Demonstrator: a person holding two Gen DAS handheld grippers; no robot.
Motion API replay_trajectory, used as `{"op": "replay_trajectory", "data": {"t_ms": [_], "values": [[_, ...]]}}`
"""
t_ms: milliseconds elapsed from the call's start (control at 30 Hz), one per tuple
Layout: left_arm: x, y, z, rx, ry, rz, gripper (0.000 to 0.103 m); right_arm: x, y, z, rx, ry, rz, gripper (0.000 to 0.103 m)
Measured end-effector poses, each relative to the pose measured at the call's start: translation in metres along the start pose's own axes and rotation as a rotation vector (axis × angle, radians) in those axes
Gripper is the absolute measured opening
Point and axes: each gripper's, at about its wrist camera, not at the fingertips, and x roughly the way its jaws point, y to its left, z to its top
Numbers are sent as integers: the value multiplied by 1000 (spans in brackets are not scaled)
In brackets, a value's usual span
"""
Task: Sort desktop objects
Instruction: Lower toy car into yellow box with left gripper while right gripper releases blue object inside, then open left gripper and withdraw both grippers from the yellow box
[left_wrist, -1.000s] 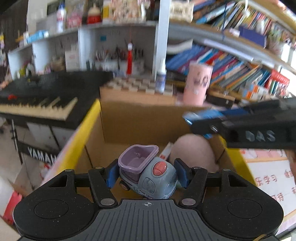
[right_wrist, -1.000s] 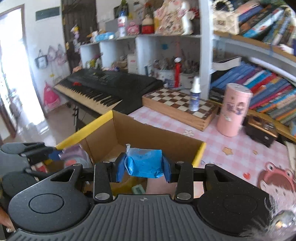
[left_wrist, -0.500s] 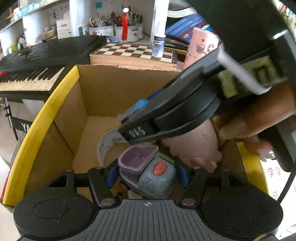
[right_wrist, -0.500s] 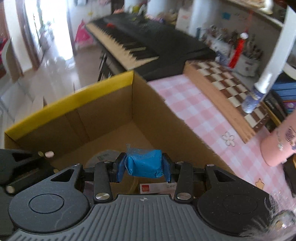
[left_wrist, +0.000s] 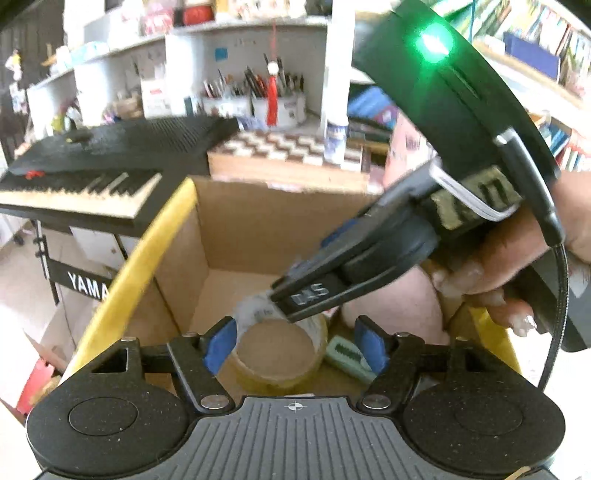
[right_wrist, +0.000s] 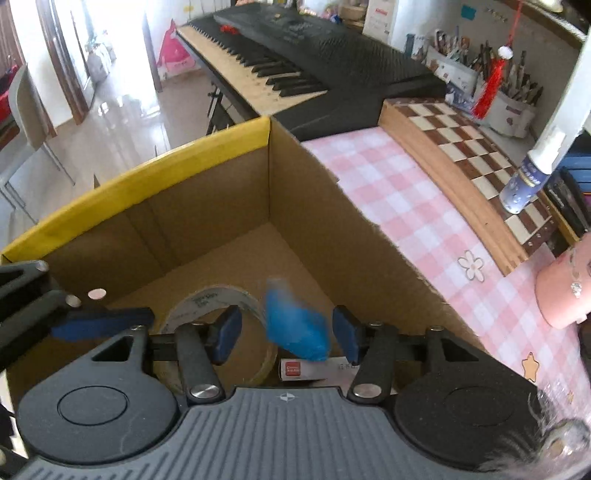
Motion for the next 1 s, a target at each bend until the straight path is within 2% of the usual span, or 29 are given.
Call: {"op": "replay_trajectory", "data": {"t_ms": [100, 300, 433, 600, 733, 867, 1000], "values": [[-19, 5, -1, -17, -70, -2, 74, -22, -3, -5, 44, -64, -13, 56], [-63, 14, -3, -12, -209, 16, 78, -91, -5, -30, 176, -259, -88, 61], [-82, 21, -1, 5, -282, 21, 81, -141, 0, -57, 268, -377, -180, 62], [-111, 26, -10, -9, -352, 8, 85, -184, 15, -95, 396, -490, -310, 65], [-131, 25, -28, -4, -371, -12, 89, -205, 42, -130, 479, -547, -447, 67], [-146, 24, -53, 15, -368, -27, 89, -220, 78, -170, 532, -567, -546, 69], [-157, 24, -80, 26, -343, -38, 90, -225, 111, -202, 590, -543, -593, 69]]}}
